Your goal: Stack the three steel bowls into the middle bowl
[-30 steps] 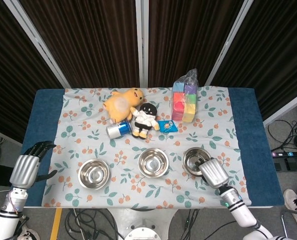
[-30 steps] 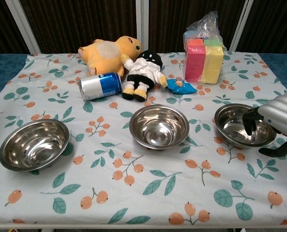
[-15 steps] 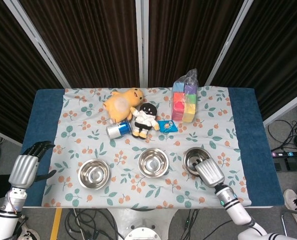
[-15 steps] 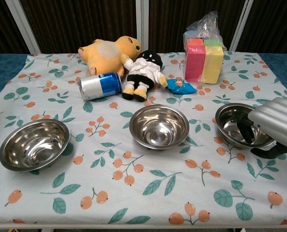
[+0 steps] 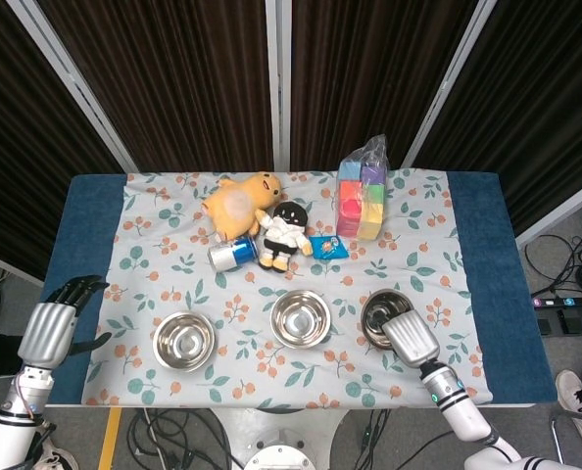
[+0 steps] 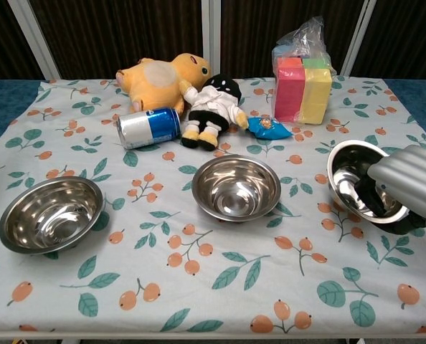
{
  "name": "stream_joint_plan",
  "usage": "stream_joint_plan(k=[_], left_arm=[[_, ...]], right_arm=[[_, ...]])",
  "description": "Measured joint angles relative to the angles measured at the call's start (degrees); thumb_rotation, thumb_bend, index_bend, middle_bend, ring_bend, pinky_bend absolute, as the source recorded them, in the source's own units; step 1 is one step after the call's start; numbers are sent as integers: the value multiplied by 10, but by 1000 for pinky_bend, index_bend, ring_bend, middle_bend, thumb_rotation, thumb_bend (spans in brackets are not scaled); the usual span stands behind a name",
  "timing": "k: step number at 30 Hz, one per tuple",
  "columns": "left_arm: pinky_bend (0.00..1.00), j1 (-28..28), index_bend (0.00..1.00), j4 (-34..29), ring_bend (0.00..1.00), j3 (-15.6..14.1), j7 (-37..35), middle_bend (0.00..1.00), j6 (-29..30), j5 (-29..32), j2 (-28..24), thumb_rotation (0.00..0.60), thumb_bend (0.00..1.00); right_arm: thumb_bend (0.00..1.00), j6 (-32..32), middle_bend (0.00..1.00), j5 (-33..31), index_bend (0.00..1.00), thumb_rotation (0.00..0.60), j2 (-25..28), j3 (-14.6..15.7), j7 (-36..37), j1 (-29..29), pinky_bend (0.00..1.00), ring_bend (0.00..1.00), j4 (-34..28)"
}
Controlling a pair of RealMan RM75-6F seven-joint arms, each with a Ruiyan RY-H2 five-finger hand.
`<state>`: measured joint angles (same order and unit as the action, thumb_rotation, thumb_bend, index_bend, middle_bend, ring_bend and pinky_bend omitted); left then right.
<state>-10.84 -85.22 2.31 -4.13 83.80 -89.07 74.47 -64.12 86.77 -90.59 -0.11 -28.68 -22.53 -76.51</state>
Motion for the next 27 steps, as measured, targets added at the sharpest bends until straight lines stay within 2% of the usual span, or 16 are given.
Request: stream_joint_plan(k=[6, 12, 16, 21, 27], left_arm=[[344, 0, 291, -2, 210, 1, -2, 302, 1, 1, -2, 600, 106], [344, 2, 292, -8, 210, 10, 0, 301, 12, 7, -10, 600, 106], [344, 6, 292, -11, 210, 12, -1, 301, 17, 10, -16, 600, 106], [344, 9, 292, -7, 210, 11, -11, 301, 16, 13, -19, 600, 106], [344, 11, 292, 9, 210, 11, -27, 302, 14, 17, -17, 600, 104]], right_arm=[[329, -12, 588, 10, 699, 600, 8, -3, 0, -4, 666, 680, -20], [327, -20, 588, 36, 699, 600, 19, -12, -23, -23, 666, 680, -86], [333, 1, 588, 41, 700, 600, 13, -25, -56, -50, 666, 680, -130], [332, 33, 587, 23, 699, 600, -18, -38, -86, -74, 666, 680, -130], [325, 48, 572, 8, 695, 600, -53, -44, -101, -92, 666, 678, -101]])
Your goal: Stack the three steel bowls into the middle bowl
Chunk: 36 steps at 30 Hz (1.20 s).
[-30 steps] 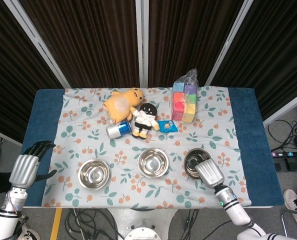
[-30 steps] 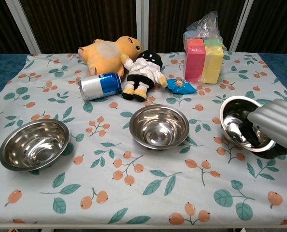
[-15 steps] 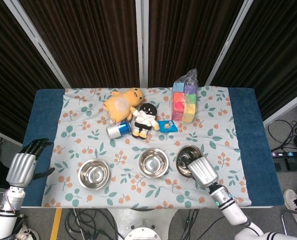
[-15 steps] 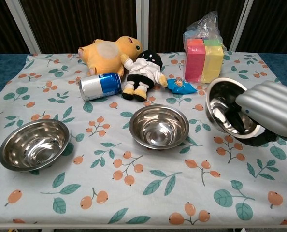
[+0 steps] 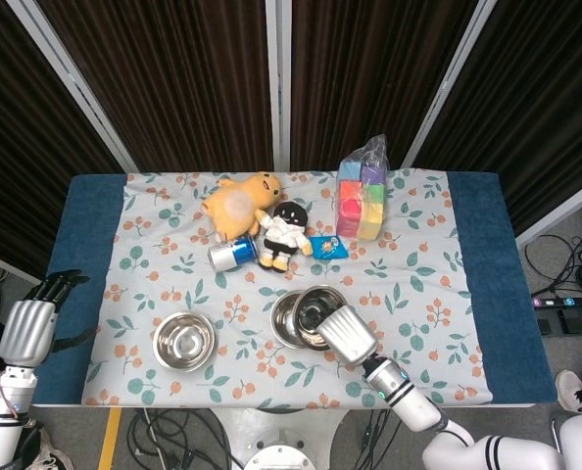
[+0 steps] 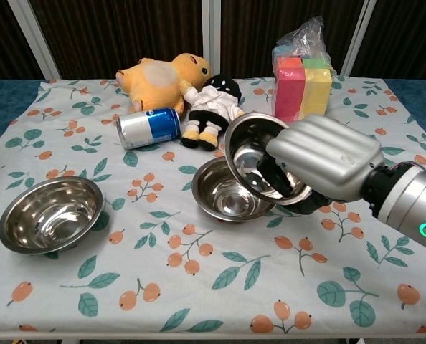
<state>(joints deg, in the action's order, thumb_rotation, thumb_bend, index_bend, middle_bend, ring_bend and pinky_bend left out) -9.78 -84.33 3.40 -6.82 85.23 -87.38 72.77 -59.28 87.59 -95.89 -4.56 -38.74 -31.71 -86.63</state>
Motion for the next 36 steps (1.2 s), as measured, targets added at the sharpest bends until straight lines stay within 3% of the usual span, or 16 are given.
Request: stream_joint_plan(k=[3, 7, 10, 24, 31, 36], left_arm=[[344, 1, 292, 10, 210, 0, -7, 302, -2, 3, 3, 600, 105], [344, 2, 292, 20, 210, 1, -18, 301, -2, 6, 5, 600, 104], [344, 3, 292, 24, 210, 2, -25, 301, -2, 8, 6, 600, 101], [344, 2, 292, 21, 210, 4, -30, 301, 0, 2, 3, 600, 93], [344, -5, 292, 10, 210, -4, -4, 302, -14, -7, 2, 600, 99], [344, -27, 298, -16, 210, -20, 33, 301, -51, -35, -9, 600, 107]], right_arm=[[287, 10, 534, -8, 642, 600, -11, -4, 2, -10, 666, 677, 13], [67, 31, 461, -20, 524, 600, -15, -8, 1, -25, 666, 651, 18], [1, 41, 420, -28, 455, 600, -11, -9, 4, -34, 666, 630, 14], [0, 15, 389, -30, 403, 600, 27, -14, -7, -41, 666, 620, -44], [0, -23, 390, -19, 402, 600, 86, -20, -13, -31, 666, 613, -128], [0, -69, 391, -6, 402, 600, 132, -38, 9, -20, 658, 554, -193]])
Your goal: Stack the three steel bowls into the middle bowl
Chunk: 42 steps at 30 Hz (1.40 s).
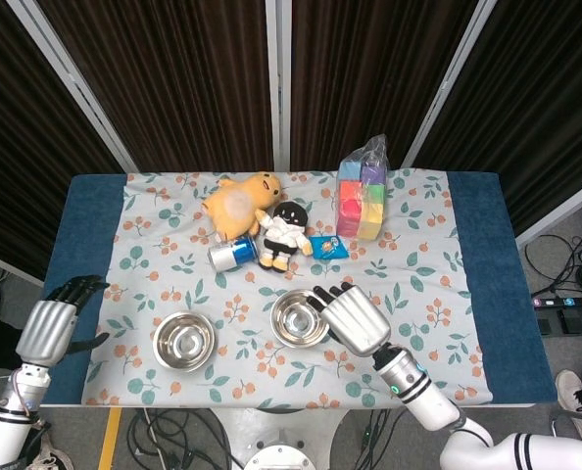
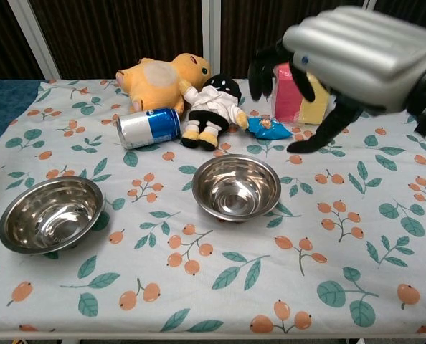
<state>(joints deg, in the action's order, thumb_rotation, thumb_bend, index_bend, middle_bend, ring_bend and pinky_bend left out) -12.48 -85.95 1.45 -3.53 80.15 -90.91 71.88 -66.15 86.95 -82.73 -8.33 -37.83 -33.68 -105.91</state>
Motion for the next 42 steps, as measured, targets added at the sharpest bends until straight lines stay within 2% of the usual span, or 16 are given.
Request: stream_joint_plan(k=[7, 12, 15, 20, 30, 42], left_arm=[[388, -48, 368, -52, 235, -40, 32, 335, -71, -77, -37, 600, 119], [447, -65, 389, -68, 279, -85, 40, 359, -96, -134, -46, 600, 127], [451, -67, 389, -69, 280, -98, 47, 361, -109, -138, -38, 600, 142], [454, -70, 389, -50, 280, -106, 59, 362, -121, -142, -14, 600, 157], [461, -83, 389, 32, 297, -108, 73, 392, -127, -159, 50, 600, 167], [504, -84, 409, 133, 352, -97, 107, 438, -91, -163, 117, 600, 175]], right_arm=[[13, -55, 394, 11, 400, 600, 53, -32, 47, 18, 655, 541, -38], [23, -60, 398, 6, 400, 600, 73, -32, 56, 26, 655, 541, -40], [23, -60, 398, 4, 400, 600, 76, -29, 63, 28, 655, 541, -38], [21, -58, 398, 4, 400, 600, 78, -21, 64, 30, 654, 542, -34], [23, -57, 406, -7, 400, 600, 82, -19, 63, 33, 659, 556, -29], [23, -52, 416, -23, 400, 600, 83, -20, 74, 31, 659, 556, -12]])
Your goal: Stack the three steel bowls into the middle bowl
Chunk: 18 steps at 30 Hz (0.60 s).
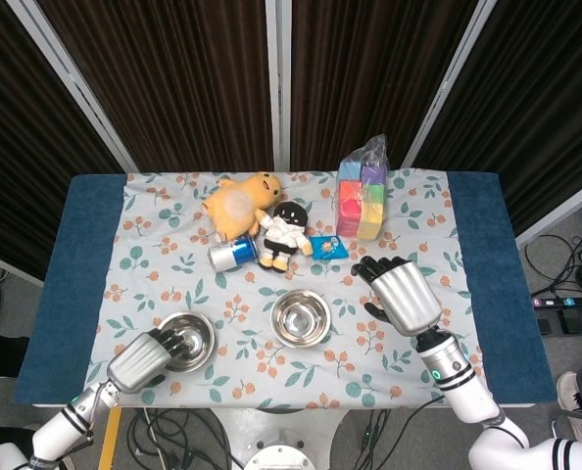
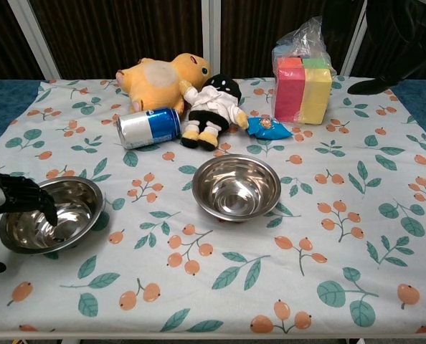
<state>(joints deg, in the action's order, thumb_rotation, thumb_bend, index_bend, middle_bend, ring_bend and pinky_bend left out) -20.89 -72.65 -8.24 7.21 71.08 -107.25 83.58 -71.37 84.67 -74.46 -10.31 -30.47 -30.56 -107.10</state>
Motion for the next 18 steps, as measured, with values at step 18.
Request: stream_joint_plan(k=[18], left_arm=[[592, -18, 548, 111, 457, -13, 44, 550, 52, -53, 60, 600, 204]], right_arm=[[22, -3, 433, -2, 400, 600, 10, 1, 20, 1, 659, 556, 11]])
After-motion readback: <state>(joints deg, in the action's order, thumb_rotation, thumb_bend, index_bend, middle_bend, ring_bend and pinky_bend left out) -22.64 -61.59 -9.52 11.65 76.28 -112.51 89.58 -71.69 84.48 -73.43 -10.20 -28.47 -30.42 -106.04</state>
